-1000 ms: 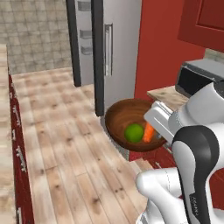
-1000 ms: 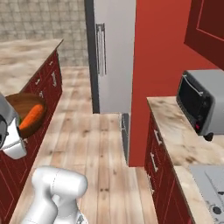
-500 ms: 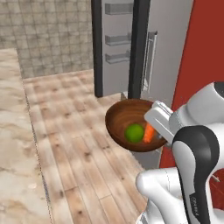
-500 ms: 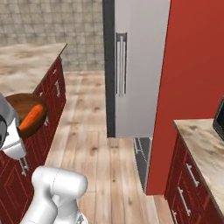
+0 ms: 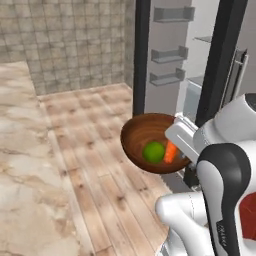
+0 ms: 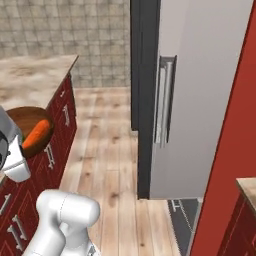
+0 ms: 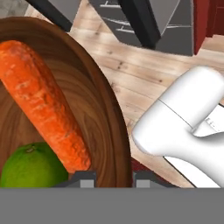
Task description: Place the bowl with the carrot and lime on the second highest shelf of the fridge. Place the bowl with the steak and chicken drumstick on the top shelf of the fridge.
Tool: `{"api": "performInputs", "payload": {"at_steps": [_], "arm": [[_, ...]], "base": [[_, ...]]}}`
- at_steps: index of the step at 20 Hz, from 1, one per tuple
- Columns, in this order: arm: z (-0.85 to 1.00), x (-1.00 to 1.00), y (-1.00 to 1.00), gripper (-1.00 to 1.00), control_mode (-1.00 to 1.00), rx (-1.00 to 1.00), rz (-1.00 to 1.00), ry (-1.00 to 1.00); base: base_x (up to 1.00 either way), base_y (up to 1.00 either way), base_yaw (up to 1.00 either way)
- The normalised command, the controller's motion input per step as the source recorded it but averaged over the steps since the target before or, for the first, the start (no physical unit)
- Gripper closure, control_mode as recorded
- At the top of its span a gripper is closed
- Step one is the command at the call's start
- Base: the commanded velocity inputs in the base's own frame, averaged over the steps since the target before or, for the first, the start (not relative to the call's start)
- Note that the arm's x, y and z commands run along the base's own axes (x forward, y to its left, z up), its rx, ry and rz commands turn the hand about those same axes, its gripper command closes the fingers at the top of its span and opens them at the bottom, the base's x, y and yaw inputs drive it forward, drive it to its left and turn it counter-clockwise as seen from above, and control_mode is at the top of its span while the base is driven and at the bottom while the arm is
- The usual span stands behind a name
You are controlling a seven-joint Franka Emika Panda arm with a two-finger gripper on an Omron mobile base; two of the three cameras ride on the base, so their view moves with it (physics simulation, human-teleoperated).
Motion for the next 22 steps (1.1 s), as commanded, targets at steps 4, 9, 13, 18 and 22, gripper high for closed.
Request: {"api": "performInputs", "payload": {"at_steps": [4,9,13,18,22], "arm": [[0.0,0.0,0.0,1.0,1.0,0.0,0.0,0.0],[0.0,0.0,0.0,1.0,1.0,0.0,0.0,0.0],[0.0,0.0,0.0,1.0,1.0,0.0,0.0,0.0],[0.0,0.0,0.0,1.0,1.0,0.0,0.0,0.0],[0.0,0.0,0.0,1.0,1.0,0.0,0.0,0.0]], "base": [[0.87,0.76,0.0],[0.97,0.55,0.0],[1.0,0.43,-0.02],[0.95,0.39,-0.09],[0.54,0.32,-0.38]]}}
